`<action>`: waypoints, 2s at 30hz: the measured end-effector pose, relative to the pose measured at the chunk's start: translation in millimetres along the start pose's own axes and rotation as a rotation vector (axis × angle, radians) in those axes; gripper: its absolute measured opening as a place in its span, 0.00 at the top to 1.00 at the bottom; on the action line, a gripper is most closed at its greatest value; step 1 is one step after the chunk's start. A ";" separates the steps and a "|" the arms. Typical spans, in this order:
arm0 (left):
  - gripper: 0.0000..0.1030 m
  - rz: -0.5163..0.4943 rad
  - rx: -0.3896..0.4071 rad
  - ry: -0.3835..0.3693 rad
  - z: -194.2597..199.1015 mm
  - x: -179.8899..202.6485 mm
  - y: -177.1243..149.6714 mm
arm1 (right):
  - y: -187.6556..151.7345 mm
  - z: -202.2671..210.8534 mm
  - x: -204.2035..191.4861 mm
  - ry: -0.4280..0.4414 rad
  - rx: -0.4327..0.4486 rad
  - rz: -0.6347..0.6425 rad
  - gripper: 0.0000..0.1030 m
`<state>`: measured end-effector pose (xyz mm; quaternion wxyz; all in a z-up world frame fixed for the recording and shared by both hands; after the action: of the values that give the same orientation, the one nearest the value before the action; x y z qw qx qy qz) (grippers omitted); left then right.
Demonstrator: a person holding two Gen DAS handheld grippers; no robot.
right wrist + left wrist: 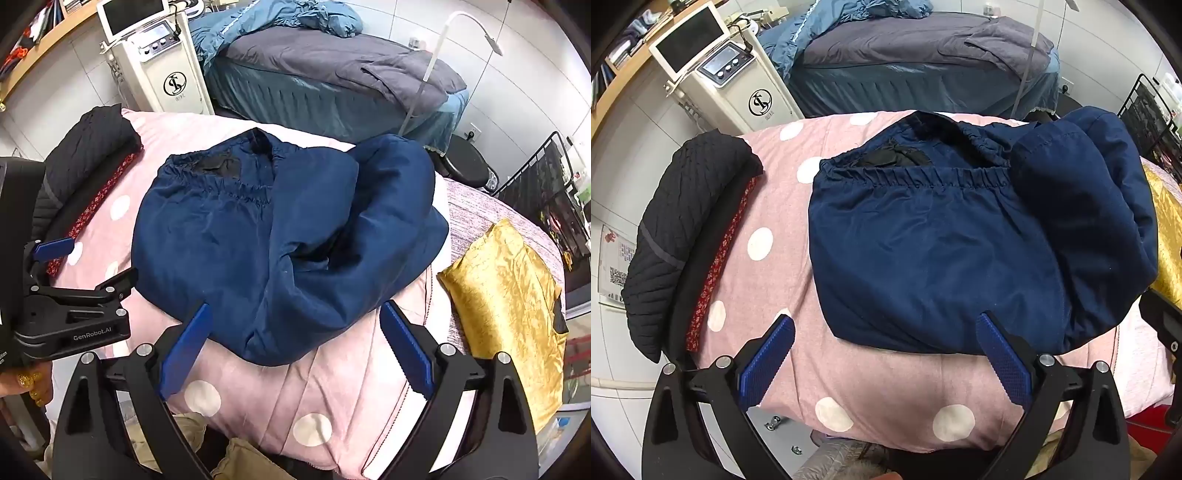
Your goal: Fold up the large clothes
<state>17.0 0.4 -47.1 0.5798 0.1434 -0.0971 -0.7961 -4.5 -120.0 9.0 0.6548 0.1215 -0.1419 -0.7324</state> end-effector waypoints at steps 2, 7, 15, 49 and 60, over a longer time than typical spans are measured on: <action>0.06 0.000 -0.002 -0.002 -0.2 -0.1 0.0 | -0.4 1.2 -0.4 -0.003 0.000 0.005 0.12; 0.06 -0.002 0.001 -0.010 3.9 -5.9 -3.2 | -2.4 -1.2 -3.2 -0.004 -0.017 -0.003 0.12; 0.06 -0.013 -0.016 0.013 -3.1 0.3 -3.8 | -10.7 -6.2 1.2 0.017 -0.032 -0.023 0.12; 0.06 -0.019 -0.012 0.006 -6.3 -1.8 1.7 | -9.8 -4.8 9.0 0.027 -0.030 -0.054 0.12; 0.06 -0.019 -0.018 0.007 -7.1 0.1 2.9 | -8.8 -4.8 9.5 0.033 -0.032 -0.050 0.12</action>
<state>21.9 -0.4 -52.8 0.5739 0.1418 -0.0866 -0.8019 -12.0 -128.7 1.4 0.6404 0.1265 -0.1165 -0.7486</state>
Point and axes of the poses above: each gripper's, at about its wrist camera, not at the fingertips, and z roughly against the way its jaws point, x to its right, y to its top, the point moved 5 cm from there along -z, roughly the way its jaws point, and after that the axes turned 8 degrees about z, right-handed, at the moved point
